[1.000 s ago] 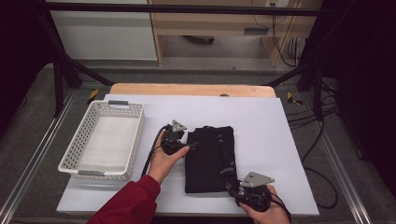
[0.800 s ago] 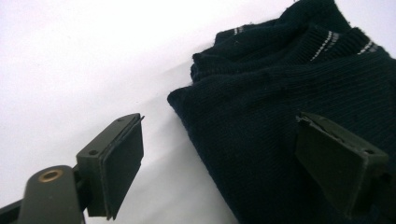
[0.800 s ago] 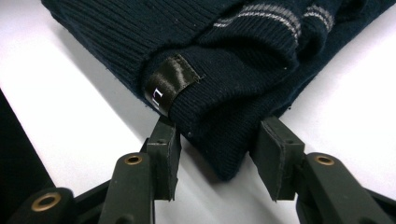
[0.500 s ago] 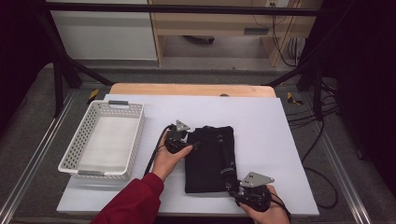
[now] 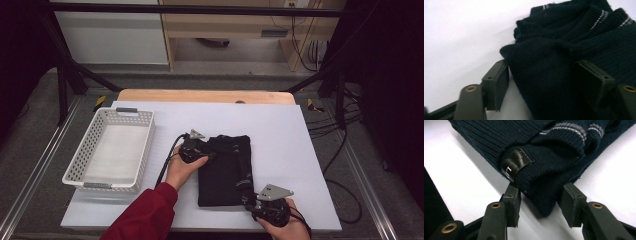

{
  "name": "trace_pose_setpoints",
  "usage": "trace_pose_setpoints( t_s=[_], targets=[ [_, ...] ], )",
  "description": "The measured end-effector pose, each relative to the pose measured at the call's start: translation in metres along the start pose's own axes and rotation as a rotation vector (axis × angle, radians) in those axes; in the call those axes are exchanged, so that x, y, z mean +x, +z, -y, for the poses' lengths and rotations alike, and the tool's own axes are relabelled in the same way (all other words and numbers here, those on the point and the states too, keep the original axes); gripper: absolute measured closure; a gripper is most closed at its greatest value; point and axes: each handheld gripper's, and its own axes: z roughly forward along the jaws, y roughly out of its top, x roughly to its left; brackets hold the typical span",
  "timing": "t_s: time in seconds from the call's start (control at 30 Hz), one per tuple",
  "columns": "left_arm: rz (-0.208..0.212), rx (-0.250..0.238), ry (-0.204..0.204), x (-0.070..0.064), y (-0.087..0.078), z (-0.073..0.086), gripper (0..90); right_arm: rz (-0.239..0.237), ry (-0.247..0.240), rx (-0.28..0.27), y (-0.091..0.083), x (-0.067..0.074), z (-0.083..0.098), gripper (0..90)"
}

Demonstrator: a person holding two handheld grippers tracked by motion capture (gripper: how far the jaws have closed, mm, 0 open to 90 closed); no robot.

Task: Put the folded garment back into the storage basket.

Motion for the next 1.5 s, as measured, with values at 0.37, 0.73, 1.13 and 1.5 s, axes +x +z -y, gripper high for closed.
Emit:
trace_pose_setpoints(
  t_s=[0.37, 0.73, 1.13, 1.5],
  targets=[
    [0.044, -0.005, -0.012, -0.002, -0.003, 0.000, 52.1, 0.001, -0.003, -0.005, -0.001, 0.000, -0.001, 59.8],
    [0.003, -0.019, 0.010, -0.010, -0.006, -0.002, 61.4, 0.008, -0.010, -0.010, -0.002, 0.000, -0.003, 77.8],
    [0.019, -0.039, 0.031, -0.012, -0.017, -0.009, 63.6, 0.023, -0.041, -0.026, -0.012, 0.007, -0.019, 82.5],
    [-0.019, -0.058, 0.075, -0.007, -0.046, -0.029, 64.1, 0.011, -0.097, -0.038, -0.011, 0.029, -0.054, 83.2]
  ],
)
